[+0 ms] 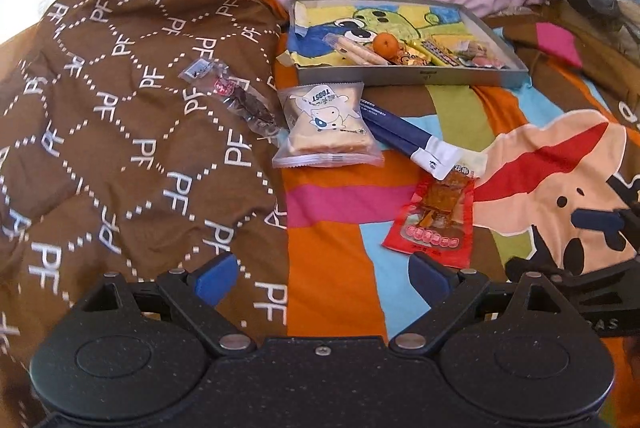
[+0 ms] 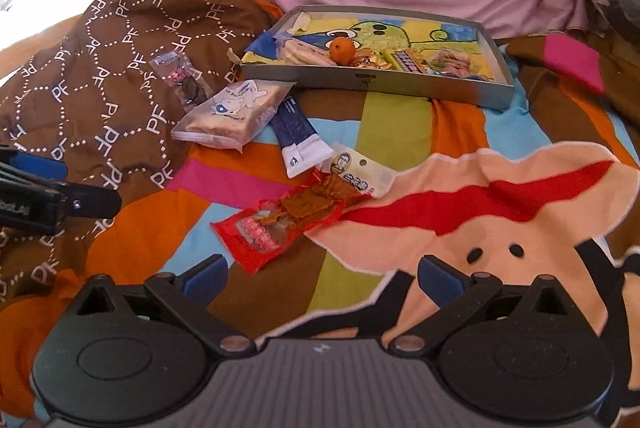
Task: Organize snacks
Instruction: 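Grasp the red dried-tofu pack with the right gripper while the left grasps the TOAST bag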
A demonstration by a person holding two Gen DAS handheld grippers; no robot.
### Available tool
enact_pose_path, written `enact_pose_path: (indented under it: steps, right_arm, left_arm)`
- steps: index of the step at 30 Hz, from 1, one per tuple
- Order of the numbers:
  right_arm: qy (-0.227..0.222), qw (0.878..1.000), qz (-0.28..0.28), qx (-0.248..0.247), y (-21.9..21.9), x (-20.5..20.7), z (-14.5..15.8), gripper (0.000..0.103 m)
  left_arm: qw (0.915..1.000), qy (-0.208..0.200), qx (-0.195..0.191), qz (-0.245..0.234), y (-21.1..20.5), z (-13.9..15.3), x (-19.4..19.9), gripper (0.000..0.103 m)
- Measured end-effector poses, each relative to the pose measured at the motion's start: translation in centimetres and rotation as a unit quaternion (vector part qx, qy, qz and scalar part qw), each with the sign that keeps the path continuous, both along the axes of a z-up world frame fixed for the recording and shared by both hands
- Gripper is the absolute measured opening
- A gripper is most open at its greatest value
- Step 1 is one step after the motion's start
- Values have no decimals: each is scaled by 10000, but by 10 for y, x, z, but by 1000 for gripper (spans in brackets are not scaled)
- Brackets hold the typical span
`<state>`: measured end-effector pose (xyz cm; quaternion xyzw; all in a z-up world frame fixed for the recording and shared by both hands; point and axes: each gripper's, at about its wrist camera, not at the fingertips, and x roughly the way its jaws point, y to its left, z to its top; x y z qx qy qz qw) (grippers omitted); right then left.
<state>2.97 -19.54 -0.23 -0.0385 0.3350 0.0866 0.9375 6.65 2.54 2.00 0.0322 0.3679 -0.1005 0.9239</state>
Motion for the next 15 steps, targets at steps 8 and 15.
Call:
enact_pose_path:
  steps: [8,15]
  right_arm:
    - [133,9997,-100,167,4,31,-11,103]
    - [192,9973,-576,423,5,60,-24,103]
  left_arm:
    - [9987,-37,353,-355,-5,14,26,93]
    - [9987,-223,337,-323,-8,12,55,93]
